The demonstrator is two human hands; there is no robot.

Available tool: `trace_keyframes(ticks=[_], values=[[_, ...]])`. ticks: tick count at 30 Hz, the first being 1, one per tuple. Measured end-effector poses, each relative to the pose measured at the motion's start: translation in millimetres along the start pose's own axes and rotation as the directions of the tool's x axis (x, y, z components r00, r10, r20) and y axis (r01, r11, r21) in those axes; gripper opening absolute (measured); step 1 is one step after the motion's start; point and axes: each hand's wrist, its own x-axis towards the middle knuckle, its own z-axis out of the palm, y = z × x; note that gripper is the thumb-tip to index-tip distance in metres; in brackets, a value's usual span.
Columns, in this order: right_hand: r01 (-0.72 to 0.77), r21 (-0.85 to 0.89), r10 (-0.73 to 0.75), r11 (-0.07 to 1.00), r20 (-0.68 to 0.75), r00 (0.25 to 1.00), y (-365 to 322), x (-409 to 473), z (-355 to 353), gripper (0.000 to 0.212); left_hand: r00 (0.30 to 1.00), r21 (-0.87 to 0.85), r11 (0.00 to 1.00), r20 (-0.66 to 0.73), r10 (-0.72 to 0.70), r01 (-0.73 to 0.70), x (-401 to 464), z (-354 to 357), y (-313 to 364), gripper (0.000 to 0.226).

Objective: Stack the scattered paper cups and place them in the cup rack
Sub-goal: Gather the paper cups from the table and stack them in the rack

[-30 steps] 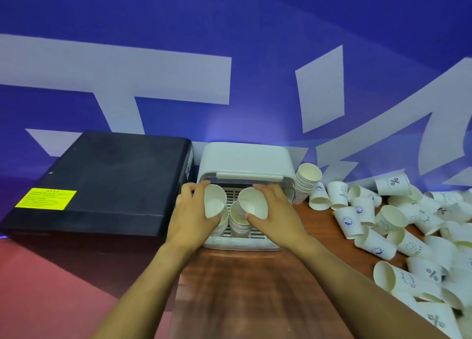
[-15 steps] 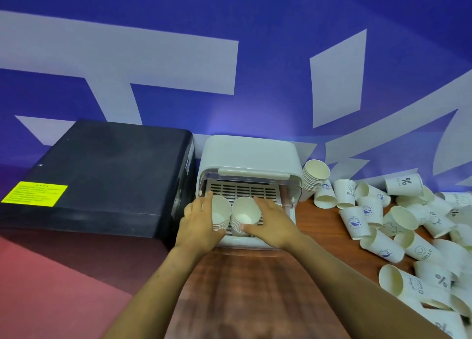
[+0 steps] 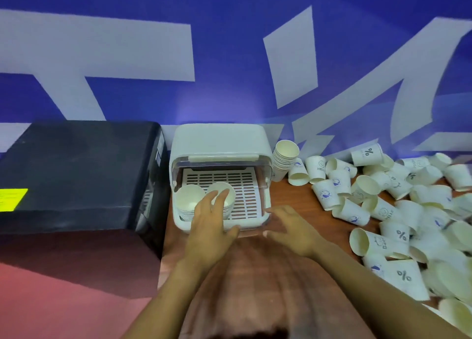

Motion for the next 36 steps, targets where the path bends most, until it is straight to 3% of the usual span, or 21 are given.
trace_keyframes(ticks=[4, 11, 17, 22, 25, 30, 36], values=[[-0.110, 0.002, 0.110, 0.994, -0.003, 0.994, 45, -35, -9, 0.061, 0.997, 0.009, 0.999, 0.077, 0.033, -0.034, -8, 36, 25, 0.080], [-0.082, 0.039, 0.085, 0.996, -0.057, 0.995, 124, -62, -42, 0.052, 0.984, 0.066, 0.996, 0.175, 0.041, -0.053, -12, 94, 85, 0.080], [-0.062, 0.084, 0.066, 0.995, -0.044, 0.997, 214, -76, -82, 0.051, 0.954, 0.090, 0.991, 0.276, -0.119, 0.097, -12, 167, 153, 0.079], [-0.076, 0.071, 0.076, 0.995, 0.000, 0.997, 278, -81, -102, 0.055, 0.881, 0.102, 0.966, 0.396, -0.259, 0.238, -20, 235, 203, 0.057], [-0.020, 0.044, 0.020, 0.999, 0.003, 1.000, 295, -80, -101, 0.055, 0.800, -0.028, 0.905, 0.479, -0.360, 0.424, -28, 266, 225, 0.050], [0.024, -0.089, -0.027, 0.996, -0.031, 0.999, 301, -67, -96, 0.064, 0.744, 0.033, 0.869, 0.502, -0.441, 0.493, -28, 301, 243, 0.062], [0.025, -0.207, -0.016, 0.978, 0.045, 0.999, 301, -58, -80, 0.080, 0.695, 0.188, 0.859, 0.519, -0.498, 0.476, -36, 323, 250, 0.078]])
